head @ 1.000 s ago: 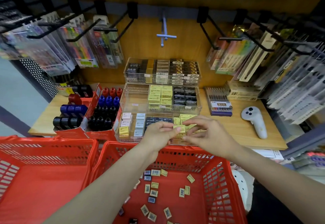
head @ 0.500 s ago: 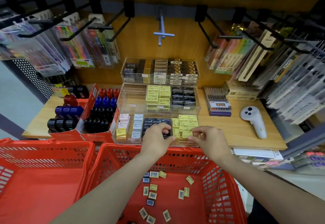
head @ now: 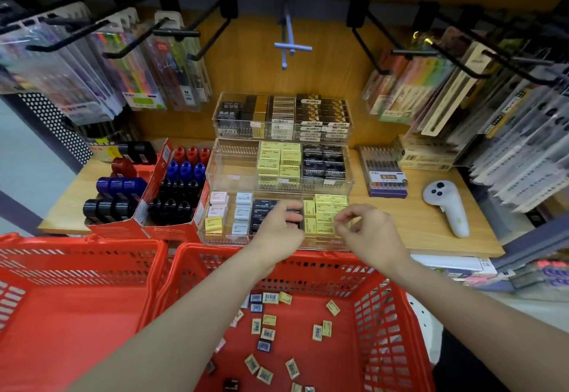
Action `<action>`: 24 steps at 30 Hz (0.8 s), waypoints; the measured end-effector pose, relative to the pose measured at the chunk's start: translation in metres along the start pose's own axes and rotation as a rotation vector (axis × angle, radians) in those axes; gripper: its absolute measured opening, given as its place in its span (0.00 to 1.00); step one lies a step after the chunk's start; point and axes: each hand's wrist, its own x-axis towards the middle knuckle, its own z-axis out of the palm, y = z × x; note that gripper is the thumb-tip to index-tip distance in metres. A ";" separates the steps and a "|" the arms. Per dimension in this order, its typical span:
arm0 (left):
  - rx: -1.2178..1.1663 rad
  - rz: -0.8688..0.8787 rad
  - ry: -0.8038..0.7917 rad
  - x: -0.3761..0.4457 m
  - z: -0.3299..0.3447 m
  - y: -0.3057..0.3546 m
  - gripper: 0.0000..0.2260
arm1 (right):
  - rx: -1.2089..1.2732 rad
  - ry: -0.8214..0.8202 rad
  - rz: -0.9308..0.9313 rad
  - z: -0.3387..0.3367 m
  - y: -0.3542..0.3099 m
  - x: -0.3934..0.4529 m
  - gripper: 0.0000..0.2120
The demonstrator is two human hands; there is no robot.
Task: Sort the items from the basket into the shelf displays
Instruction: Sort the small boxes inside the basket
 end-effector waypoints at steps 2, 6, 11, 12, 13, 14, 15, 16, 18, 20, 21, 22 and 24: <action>-0.018 0.096 -0.094 -0.011 -0.004 0.007 0.27 | 0.332 -0.156 0.145 -0.013 -0.014 -0.006 0.01; -0.030 0.329 -0.109 -0.029 -0.004 0.021 0.29 | 0.893 -0.392 0.350 -0.032 -0.041 -0.027 0.13; -0.101 0.429 -0.028 -0.036 0.003 0.027 0.31 | 0.894 -0.313 0.375 -0.031 -0.047 -0.042 0.17; -0.059 0.454 -0.015 -0.036 0.006 0.027 0.31 | 0.857 -0.291 0.367 -0.029 -0.046 -0.043 0.18; -0.009 0.477 -0.008 -0.036 0.008 0.026 0.31 | 0.820 -0.277 0.356 -0.028 -0.043 -0.043 0.18; 0.047 0.494 -0.008 -0.035 0.010 0.024 0.32 | 0.788 -0.271 0.349 -0.028 -0.040 -0.041 0.18; 0.118 0.503 -0.009 -0.034 0.011 0.022 0.34 | 0.762 -0.268 0.338 -0.029 -0.036 -0.039 0.17; 0.202 0.503 -0.004 -0.031 0.011 0.020 0.36 | 0.735 -0.257 0.331 -0.030 -0.032 -0.036 0.16; 0.354 0.448 0.042 -0.024 0.006 0.013 0.33 | 0.551 -0.175 0.286 -0.034 -0.017 -0.027 0.11; 0.430 0.352 0.104 -0.015 -0.002 0.004 0.28 | 0.310 -0.075 0.234 -0.037 0.001 -0.018 0.07; 0.454 0.323 0.105 -0.010 -0.005 0.000 0.28 | 0.275 -0.059 0.231 -0.037 0.009 -0.013 0.06; 0.486 0.307 0.079 -0.006 -0.006 -0.004 0.29 | 0.275 -0.059 0.239 -0.035 0.016 -0.010 0.07; 0.551 0.302 -0.002 0.002 -0.006 -0.006 0.31 | 0.261 -0.057 0.244 -0.031 0.022 -0.006 0.07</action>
